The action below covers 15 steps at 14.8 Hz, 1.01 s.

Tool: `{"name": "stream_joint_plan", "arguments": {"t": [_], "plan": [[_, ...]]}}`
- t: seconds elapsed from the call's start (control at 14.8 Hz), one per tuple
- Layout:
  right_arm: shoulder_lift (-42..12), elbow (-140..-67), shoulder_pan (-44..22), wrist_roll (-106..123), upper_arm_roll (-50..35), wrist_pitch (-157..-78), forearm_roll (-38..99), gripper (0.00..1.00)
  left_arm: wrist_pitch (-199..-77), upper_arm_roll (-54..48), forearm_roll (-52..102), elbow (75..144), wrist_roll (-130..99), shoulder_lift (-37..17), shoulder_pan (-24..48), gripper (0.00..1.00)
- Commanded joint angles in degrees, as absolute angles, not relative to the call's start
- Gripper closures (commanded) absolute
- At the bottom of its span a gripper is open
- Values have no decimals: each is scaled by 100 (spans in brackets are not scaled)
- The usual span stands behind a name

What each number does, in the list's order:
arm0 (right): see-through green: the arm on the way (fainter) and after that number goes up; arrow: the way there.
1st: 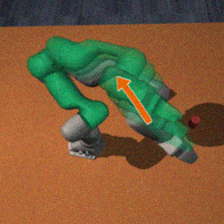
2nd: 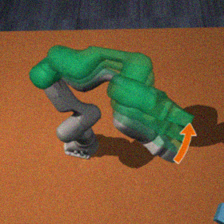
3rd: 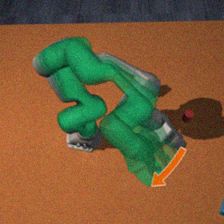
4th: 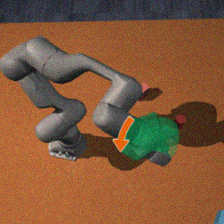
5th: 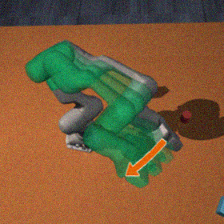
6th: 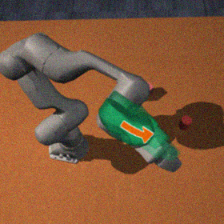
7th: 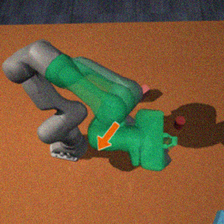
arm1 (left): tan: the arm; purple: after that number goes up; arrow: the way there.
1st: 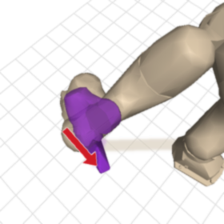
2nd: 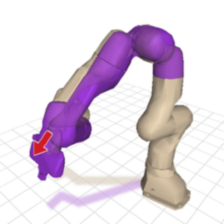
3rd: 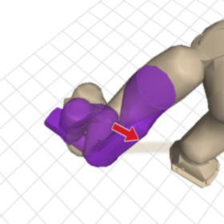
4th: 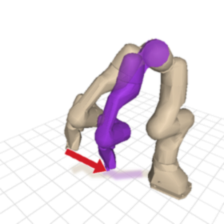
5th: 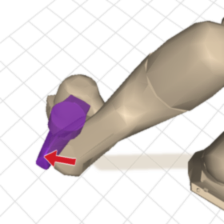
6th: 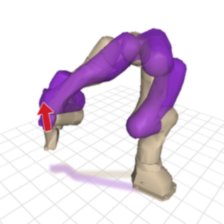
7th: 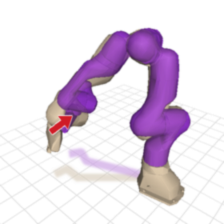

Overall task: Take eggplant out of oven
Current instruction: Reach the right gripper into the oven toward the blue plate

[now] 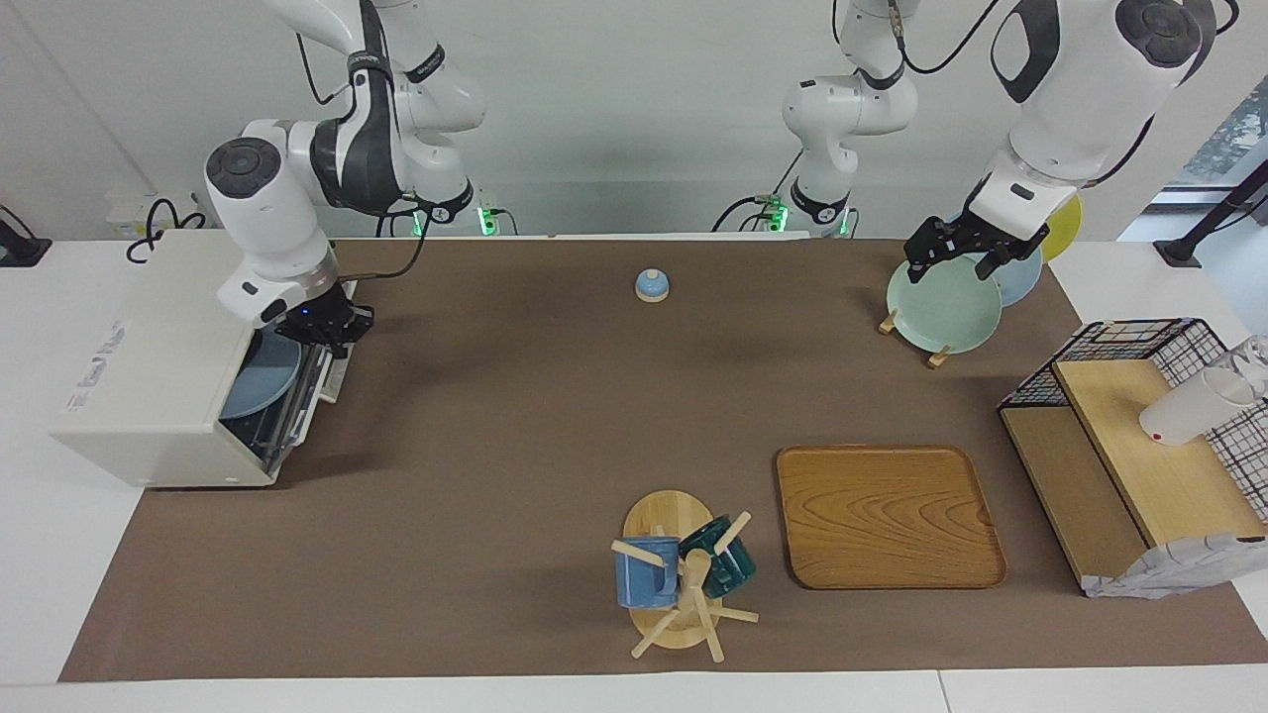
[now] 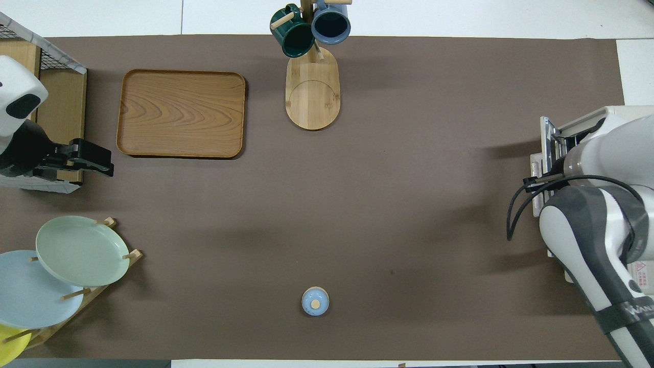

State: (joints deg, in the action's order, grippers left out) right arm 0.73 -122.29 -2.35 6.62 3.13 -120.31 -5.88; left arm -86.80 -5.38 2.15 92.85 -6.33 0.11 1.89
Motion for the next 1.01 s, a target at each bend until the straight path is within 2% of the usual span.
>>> {"name": "stream_joint_plan", "arguments": {"t": [0.0, 0.27, 0.74, 0.94], "plan": [[-457, -12540, -254, 476, 387, -13313, -791, 100, -8596, -571, 202, 9316, -624, 79, 123, 0], [-834, -12577, -255, 247, 387, -13632, -791, 100, -8596, -571, 202, 9316, -633, 79, 123, 0], [-835, -12753, -281, 44, 378, -13641, -467, 100, -8631, -563, 202, 9316, -650, 79, 123, 0], [-870, -12753, -509, -17, 378, -13737, -325, 100, -8640, -571, 202, 9316, -642, 79, 123, 0]]}}
